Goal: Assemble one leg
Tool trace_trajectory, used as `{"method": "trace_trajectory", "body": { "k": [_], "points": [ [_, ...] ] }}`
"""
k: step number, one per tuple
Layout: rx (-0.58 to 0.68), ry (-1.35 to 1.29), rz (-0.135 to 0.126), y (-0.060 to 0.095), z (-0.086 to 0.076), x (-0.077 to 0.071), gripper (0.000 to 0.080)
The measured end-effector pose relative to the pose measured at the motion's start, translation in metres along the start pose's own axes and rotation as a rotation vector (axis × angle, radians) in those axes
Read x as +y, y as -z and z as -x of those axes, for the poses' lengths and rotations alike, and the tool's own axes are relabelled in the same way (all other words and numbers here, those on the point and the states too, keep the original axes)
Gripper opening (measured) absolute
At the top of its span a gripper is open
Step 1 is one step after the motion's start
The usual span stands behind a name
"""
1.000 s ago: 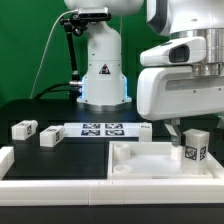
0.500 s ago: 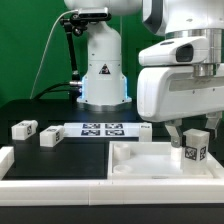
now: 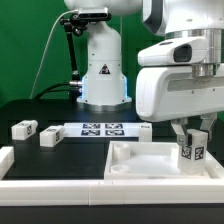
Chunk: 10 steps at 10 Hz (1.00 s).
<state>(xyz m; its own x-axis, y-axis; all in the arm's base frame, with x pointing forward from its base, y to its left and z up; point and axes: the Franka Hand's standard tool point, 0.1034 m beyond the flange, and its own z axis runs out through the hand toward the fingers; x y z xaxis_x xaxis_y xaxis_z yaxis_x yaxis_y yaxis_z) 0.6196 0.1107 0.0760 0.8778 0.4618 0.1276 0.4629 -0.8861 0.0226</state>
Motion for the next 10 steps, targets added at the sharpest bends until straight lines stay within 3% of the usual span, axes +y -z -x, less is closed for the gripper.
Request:
{"method": "trace_trajectory", "body": {
  "k": [3, 10],
  "points": [
    [-0.028, -0.362, -0.028, 0.0017, 0.0000, -0.0040, 0.0290],
    [0.050, -1.093, -0.022, -0.0014, -0.0033, -0.0032, 0.0291]
  ]
}}
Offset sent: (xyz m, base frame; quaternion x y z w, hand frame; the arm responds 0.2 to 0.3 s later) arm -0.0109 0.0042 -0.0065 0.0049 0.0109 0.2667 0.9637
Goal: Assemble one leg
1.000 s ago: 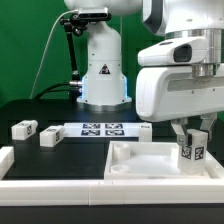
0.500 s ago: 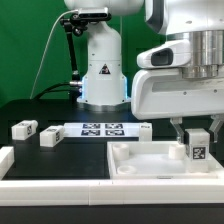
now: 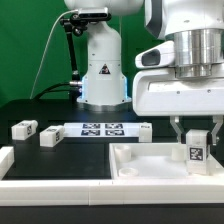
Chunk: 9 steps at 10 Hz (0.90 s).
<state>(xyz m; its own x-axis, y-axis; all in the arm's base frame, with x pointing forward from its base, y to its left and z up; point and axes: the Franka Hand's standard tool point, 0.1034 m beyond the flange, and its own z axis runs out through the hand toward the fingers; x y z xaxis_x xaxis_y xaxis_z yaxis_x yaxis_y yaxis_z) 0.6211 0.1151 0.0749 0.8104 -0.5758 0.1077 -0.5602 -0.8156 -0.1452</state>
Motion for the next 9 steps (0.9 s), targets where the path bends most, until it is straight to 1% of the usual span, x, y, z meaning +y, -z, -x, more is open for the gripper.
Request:
{"method": "trace_trajectory", "body": {
  "k": [3, 5, 6, 7, 8, 9],
  "points": [
    [-0.003, -0.205, -0.004, 0.0009, -0.0005, 0.0003, 0.0292],
    [-0.003, -0.140, -0.004, 0.0009, -0.0004, 0.0002, 0.0294],
    [-0.033, -0.091, 0.027, 0.0016, 0.0039, -0.0012, 0.0474],
    [-0.032, 0.010, 0.025, 0.0033, 0.0010, -0.0049, 0.0590],
    [-0.033, 0.155, 0.031, 0.0029, 0.0012, -0.0046, 0.0590],
    [-0.044, 0.288, 0.047, 0.0028, 0.0014, -0.0055, 0.0639]
  ]
}}
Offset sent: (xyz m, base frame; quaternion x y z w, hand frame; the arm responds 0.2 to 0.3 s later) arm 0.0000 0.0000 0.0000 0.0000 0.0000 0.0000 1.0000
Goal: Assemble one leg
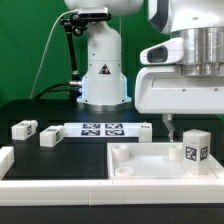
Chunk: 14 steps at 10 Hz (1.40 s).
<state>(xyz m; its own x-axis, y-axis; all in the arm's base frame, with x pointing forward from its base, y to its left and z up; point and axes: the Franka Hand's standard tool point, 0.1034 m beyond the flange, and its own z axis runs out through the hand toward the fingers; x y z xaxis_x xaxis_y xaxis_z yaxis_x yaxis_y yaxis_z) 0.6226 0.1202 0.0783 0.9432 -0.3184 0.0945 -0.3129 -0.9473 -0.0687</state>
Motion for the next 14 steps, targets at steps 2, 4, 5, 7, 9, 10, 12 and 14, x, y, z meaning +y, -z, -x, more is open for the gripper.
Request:
{"method": "trace_trajectory", "body": {
  "k": [2, 4, 5, 7, 9, 10, 12, 14],
  "points": [
    [0.002, 0.224, 0.012, -0.0011, -0.0034, -0.0012, 0.0647],
    [0.003, 0.372, 0.018, -0.0011, -0.0029, -0.0020, 0.0648],
    [0.003, 0.486, 0.026, -0.0012, -0.0028, -0.0018, 0.0648],
    [0.001, 0.609, 0.030, -0.0015, -0.0049, 0.0028, 0.0648],
    [0.000, 0.690, 0.033, -0.0015, -0.0052, 0.0034, 0.0397],
    [0.000, 0.690, 0.033, -0.0014, -0.0053, 0.0034, 0.0397],
    [0.000, 0.653, 0.033, -0.0019, -0.0050, 0.0037, 0.0290],
    [0.001, 0.512, 0.025, -0.0020, -0.0057, 0.0050, 0.0290]
  ]
}}
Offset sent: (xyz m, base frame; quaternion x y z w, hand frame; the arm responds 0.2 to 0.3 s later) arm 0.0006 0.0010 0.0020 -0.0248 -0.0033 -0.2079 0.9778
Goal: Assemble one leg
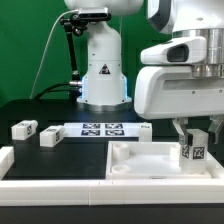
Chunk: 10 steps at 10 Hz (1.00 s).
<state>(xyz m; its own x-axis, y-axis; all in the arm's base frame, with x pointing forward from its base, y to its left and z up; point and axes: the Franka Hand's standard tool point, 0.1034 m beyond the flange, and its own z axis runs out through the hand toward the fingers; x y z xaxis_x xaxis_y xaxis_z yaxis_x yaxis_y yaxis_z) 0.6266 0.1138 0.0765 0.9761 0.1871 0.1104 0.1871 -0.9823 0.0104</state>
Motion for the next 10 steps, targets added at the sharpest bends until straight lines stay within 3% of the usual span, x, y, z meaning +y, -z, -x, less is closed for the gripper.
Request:
{"method": "trace_trajectory", "body": {
  "k": [4, 8, 10],
  "points": [
    [0.051, -0.514, -0.049, 0.000, 0.000, 0.010, 0.0291],
    [0.089, -0.904, -0.048, -0.002, 0.001, 0.018, 0.0308],
    [0.123, -1.049, -0.034, -0.001, 0.001, 0.021, 0.0318]
  ]
}}
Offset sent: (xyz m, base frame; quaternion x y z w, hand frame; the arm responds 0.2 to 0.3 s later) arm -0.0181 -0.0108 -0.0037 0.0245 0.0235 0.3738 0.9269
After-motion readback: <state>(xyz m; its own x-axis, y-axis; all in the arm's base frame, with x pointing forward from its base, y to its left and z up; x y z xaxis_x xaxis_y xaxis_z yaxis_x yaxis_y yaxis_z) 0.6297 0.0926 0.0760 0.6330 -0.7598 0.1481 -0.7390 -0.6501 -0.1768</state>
